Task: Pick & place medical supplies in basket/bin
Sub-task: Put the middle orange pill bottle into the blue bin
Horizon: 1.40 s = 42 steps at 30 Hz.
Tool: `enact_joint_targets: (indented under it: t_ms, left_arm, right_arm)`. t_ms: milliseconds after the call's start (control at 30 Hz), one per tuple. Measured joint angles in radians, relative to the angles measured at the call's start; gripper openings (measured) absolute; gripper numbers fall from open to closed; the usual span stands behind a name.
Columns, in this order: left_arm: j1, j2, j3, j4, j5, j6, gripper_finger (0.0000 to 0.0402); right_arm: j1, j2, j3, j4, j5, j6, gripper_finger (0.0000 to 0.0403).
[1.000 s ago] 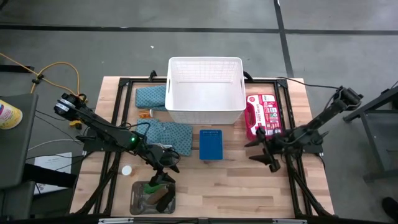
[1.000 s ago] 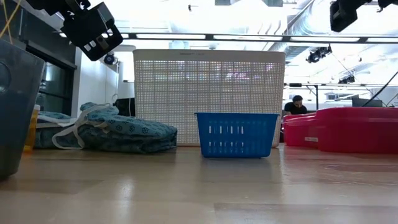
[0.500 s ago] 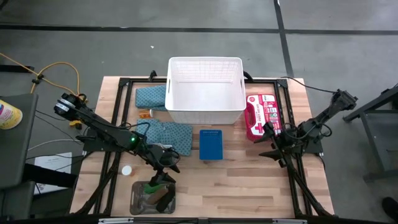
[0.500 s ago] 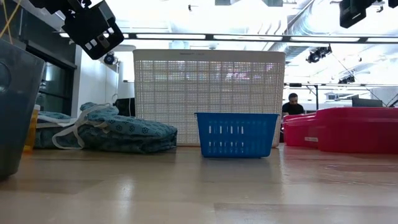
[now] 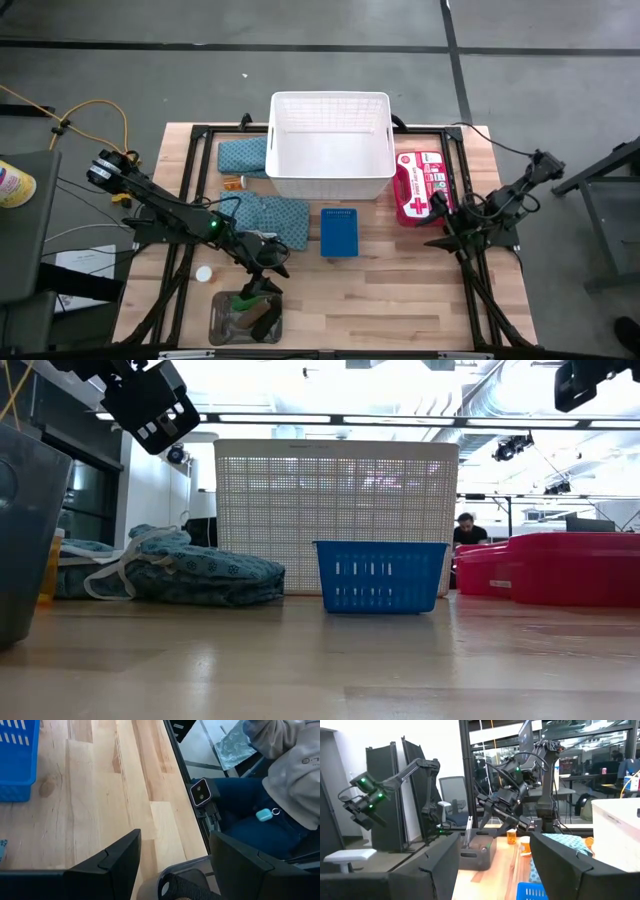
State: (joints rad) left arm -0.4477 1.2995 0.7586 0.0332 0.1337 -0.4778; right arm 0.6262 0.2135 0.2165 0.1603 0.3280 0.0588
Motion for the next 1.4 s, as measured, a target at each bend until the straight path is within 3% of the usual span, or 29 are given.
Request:
enact_joint_targets:
  t_ms: [567,967,1400]
  left_arm:
    - [0.000,0.000,0.000,-0.002,0.000,0.000,0.0228]
    - [0.000,0.000,0.000,0.001,0.000,0.000,0.0228]
    - [0.000,0.000,0.000,0.002,0.000,0.000,0.0228]
  right_arm:
    - [0.000,-0.203,0.000,-0.182,-0.010,0.001,0.0226]
    - [0.000,-0.207,0.000,-0.216,-0.017,0.029,0.0226]
    - [0.000,-0.207,-0.151,0.021,-0.029,0.052,0.0226]
